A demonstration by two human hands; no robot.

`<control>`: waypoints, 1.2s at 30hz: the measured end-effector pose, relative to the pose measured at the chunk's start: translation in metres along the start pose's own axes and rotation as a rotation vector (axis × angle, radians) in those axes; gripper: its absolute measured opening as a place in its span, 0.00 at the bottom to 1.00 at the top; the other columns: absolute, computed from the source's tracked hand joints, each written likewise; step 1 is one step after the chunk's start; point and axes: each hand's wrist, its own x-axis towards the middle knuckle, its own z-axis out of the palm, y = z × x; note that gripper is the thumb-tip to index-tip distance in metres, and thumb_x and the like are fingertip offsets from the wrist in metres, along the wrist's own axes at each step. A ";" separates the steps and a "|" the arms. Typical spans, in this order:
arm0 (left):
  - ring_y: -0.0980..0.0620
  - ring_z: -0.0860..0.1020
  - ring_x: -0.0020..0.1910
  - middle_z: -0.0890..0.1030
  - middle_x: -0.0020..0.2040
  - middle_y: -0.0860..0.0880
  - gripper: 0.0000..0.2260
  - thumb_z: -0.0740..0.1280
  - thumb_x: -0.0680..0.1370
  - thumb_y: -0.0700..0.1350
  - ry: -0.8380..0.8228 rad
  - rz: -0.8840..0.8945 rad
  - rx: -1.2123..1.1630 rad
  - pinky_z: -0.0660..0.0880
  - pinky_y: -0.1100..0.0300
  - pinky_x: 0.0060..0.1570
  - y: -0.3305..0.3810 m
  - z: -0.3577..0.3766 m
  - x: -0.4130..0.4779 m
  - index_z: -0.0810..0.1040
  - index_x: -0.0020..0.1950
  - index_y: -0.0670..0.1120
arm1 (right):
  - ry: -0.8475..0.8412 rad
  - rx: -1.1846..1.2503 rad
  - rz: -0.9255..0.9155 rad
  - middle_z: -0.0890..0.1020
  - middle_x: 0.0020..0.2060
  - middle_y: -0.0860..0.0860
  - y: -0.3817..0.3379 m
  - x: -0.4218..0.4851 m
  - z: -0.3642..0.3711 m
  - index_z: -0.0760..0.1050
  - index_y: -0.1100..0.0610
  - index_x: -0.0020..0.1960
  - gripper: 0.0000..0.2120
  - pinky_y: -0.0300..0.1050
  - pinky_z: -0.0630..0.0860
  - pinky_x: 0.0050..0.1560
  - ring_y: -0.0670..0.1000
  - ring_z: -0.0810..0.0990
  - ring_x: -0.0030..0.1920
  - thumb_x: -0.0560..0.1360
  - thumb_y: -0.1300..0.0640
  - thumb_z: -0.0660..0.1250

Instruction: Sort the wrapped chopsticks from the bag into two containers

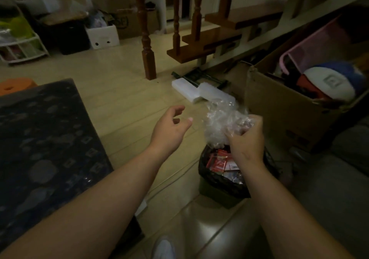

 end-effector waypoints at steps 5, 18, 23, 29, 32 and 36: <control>0.53 0.74 0.63 0.73 0.63 0.58 0.21 0.69 0.78 0.52 -0.074 -0.044 -0.010 0.74 0.51 0.62 -0.007 0.045 0.015 0.71 0.70 0.55 | 0.097 -0.140 0.059 0.77 0.53 0.50 0.040 0.022 -0.017 0.74 0.55 0.57 0.12 0.42 0.72 0.50 0.49 0.76 0.50 0.75 0.60 0.71; 0.53 0.73 0.64 0.73 0.63 0.56 0.21 0.70 0.78 0.49 -0.162 -0.121 0.009 0.72 0.51 0.64 -0.040 0.103 0.030 0.72 0.70 0.52 | 0.130 -0.209 0.180 0.78 0.54 0.51 0.120 0.046 -0.020 0.74 0.52 0.58 0.10 0.39 0.69 0.39 0.52 0.78 0.53 0.77 0.57 0.67; 0.54 0.72 0.64 0.73 0.67 0.56 0.22 0.71 0.78 0.49 -0.221 -0.131 0.021 0.73 0.54 0.61 -0.050 0.107 0.026 0.70 0.71 0.54 | -0.269 -0.434 0.434 0.75 0.64 0.55 0.147 0.039 -0.015 0.67 0.54 0.72 0.23 0.50 0.72 0.59 0.59 0.75 0.62 0.79 0.55 0.66; 0.53 0.72 0.65 0.73 0.66 0.56 0.23 0.71 0.78 0.48 -0.213 -0.124 0.013 0.72 0.58 0.55 -0.049 0.100 0.023 0.70 0.72 0.53 | -0.203 -0.443 0.427 0.72 0.68 0.58 0.130 0.031 -0.023 0.65 0.59 0.74 0.23 0.49 0.69 0.63 0.59 0.72 0.65 0.80 0.57 0.63; 0.53 0.73 0.64 0.73 0.68 0.54 0.23 0.71 0.77 0.49 -0.191 -0.116 0.018 0.73 0.56 0.58 -0.044 0.096 0.021 0.71 0.71 0.54 | -0.201 -0.399 0.360 0.76 0.59 0.55 0.117 0.031 -0.022 0.70 0.59 0.70 0.19 0.44 0.68 0.55 0.53 0.74 0.55 0.80 0.60 0.63; 0.54 0.73 0.64 0.74 0.67 0.56 0.23 0.71 0.77 0.50 -0.183 -0.099 0.030 0.73 0.51 0.64 -0.036 0.089 0.021 0.71 0.71 0.53 | -0.175 -0.358 0.317 0.73 0.69 0.54 0.102 0.037 -0.018 0.66 0.53 0.75 0.25 0.49 0.71 0.63 0.56 0.73 0.67 0.79 0.59 0.65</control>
